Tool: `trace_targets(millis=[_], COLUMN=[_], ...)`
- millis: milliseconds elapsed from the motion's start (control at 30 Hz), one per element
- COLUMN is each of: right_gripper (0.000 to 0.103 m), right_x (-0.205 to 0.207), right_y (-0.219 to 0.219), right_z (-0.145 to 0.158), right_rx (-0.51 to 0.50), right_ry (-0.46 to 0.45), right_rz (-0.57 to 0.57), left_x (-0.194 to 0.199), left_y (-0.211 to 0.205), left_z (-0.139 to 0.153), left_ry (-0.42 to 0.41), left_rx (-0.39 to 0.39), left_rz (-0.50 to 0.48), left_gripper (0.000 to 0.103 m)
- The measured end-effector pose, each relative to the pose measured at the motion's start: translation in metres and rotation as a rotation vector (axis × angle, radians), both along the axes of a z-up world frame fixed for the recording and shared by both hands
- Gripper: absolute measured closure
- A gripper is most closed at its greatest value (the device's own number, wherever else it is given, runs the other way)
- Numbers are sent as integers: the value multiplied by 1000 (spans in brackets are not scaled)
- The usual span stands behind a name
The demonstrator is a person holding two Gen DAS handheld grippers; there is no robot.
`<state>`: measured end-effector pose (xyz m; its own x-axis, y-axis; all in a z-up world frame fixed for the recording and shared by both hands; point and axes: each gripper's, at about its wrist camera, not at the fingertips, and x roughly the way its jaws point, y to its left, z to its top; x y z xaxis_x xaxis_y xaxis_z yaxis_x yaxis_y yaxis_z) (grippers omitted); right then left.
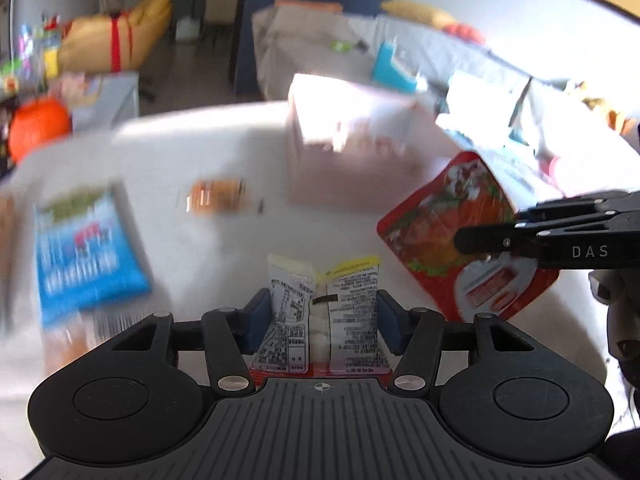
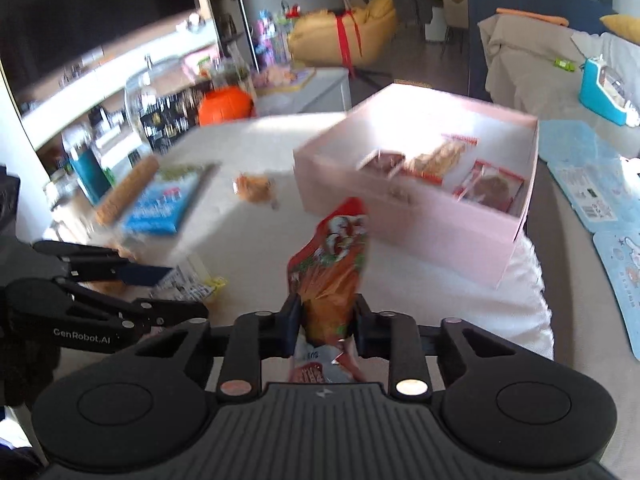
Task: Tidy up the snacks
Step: 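Lift the white packet with the left tool while the right tool lifts the red packet, then drop the white packet into the pink box with the left tool while the right tool carries the red packet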
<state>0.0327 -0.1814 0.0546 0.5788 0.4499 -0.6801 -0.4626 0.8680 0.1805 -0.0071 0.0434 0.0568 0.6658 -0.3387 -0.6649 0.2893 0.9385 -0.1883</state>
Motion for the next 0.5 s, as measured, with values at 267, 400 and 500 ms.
trace_targets(millis=[267, 400, 500], right_gripper=[87, 93, 53], right_x=[33, 76, 113], right_y=[-30, -38, -41], right_z=[77, 109, 104], right_rx=[190, 242, 130], right_ry=[-126, -179, -198], right_rz=[-56, -128, -267], left_x=[47, 111, 168], left_y=[-12, -20, -36], left_z=[98, 120, 87], left_ry=[-253, -246, -70], left_rx=[-92, -260, -252], left_rz=[-45, -84, -90], left_gripper=[42, 39, 41])
